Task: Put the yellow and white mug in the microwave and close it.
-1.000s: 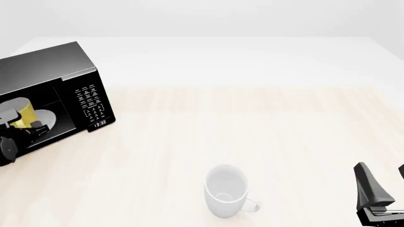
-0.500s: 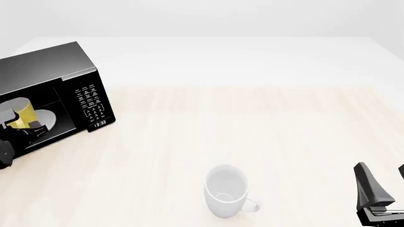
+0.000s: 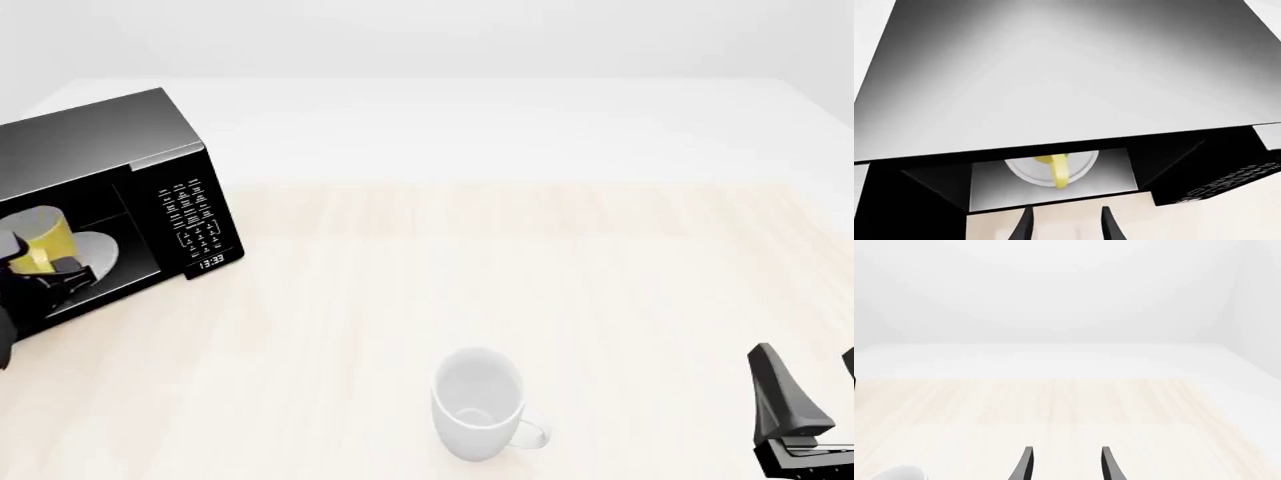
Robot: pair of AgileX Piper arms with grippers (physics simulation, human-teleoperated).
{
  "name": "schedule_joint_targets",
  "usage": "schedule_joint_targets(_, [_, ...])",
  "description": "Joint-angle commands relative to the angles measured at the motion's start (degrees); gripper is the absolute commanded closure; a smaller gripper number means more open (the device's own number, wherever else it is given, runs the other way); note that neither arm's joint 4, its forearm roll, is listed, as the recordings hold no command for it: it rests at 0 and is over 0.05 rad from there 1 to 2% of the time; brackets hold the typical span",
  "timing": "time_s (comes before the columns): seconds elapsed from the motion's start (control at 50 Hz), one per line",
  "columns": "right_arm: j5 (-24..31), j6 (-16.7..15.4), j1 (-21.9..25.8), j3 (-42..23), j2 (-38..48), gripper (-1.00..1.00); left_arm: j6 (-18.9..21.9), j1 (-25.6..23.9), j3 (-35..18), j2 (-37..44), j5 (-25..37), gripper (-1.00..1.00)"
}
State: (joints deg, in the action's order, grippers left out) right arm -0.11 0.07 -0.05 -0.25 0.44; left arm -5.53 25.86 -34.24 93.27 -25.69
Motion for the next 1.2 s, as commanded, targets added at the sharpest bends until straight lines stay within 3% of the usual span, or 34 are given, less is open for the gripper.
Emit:
schedule_joint_targets(0.02, [0.0, 0.0, 0.0, 0.0, 0.0, -1.0, -0.37, -0.56, 2.39, -4.4, 1.33, -1.0])
schedule_joint_targets(0.42, [0.0, 0.0, 0.0, 0.0, 0.0, -1.0, 1.1, 1.1, 8.54, -16.72, 4.8, -1.0])
schedule_joint_targets(0.84, [0.0, 0.0, 0.0, 0.0, 0.0, -1.0, 0.45, 0.13, 13.41, -33.04, 16.29, -1.0])
schedule_joint_targets(1.2, [0.0, 0.0, 0.0, 0.0, 0.0, -1.0, 0.17, -2.83, 10.9, -40.26, 23.04, -1.0])
